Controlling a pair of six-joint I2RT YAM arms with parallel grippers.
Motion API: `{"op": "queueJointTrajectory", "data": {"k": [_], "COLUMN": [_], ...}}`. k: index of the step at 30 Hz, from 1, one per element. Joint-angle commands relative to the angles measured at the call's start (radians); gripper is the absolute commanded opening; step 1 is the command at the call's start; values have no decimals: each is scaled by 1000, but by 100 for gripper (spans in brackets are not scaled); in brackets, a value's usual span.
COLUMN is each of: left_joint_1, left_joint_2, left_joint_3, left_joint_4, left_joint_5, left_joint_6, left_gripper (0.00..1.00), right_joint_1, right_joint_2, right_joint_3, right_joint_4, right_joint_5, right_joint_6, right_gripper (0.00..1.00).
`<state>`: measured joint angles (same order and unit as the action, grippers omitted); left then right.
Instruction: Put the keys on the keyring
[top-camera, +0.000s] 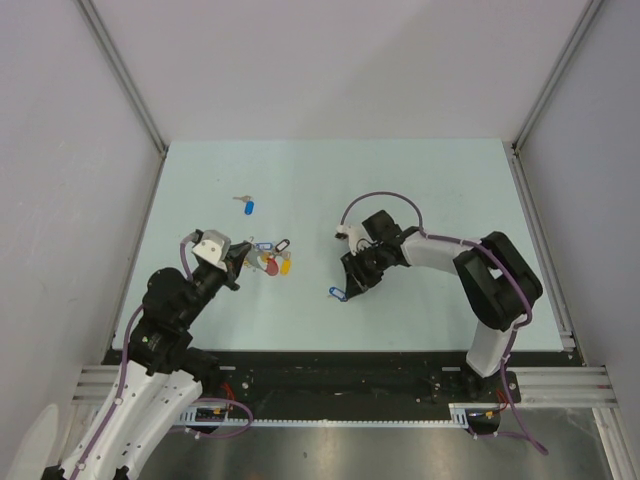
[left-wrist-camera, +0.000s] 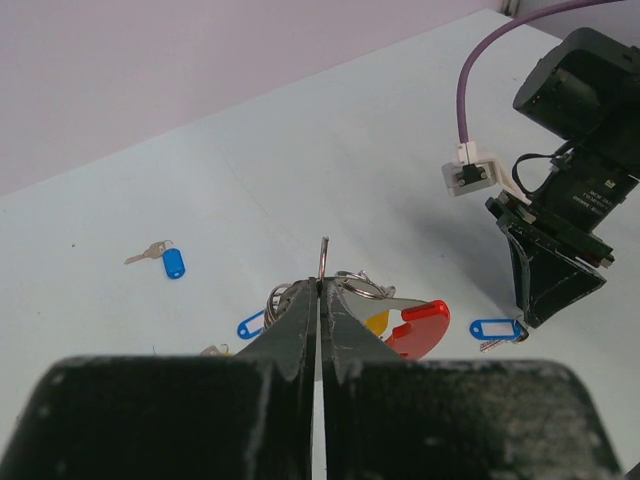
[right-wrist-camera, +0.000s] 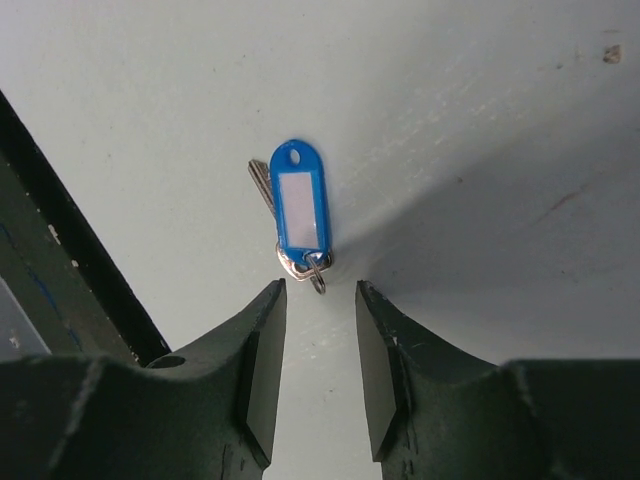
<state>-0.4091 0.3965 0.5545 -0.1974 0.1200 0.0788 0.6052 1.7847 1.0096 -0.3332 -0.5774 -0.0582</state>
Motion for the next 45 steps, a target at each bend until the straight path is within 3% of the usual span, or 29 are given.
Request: {"op": "queueJointTrajectory", "data": {"k": [1,21,31,34,45], "left_joint_1": [4,4,4,4,4], "left_joint_2": [-5,-5,1,4,11], "left_joint_3": [10,10,10,12,10], "left_joint_4": [42,42,41,42,61], "left_joint_5": [26,29,30,36,142], "left_joint_6": [7,9,9,10,12], "left_gripper": [1,0,0,1,0], "right_joint_1": [-12,-7,-2,7,77], "right_joint_2": [47,94,64,30,-203], "right_joint_3": [44,57,57,55,44], "right_joint_4": [-1,-32,-50,-61,-49], "right_joint_5": [-50,-85,-70,-36,195], "right_joint_6": [-28,-66,-78,-83,-94], "right_gripper": [39,28,5,0,0]}}
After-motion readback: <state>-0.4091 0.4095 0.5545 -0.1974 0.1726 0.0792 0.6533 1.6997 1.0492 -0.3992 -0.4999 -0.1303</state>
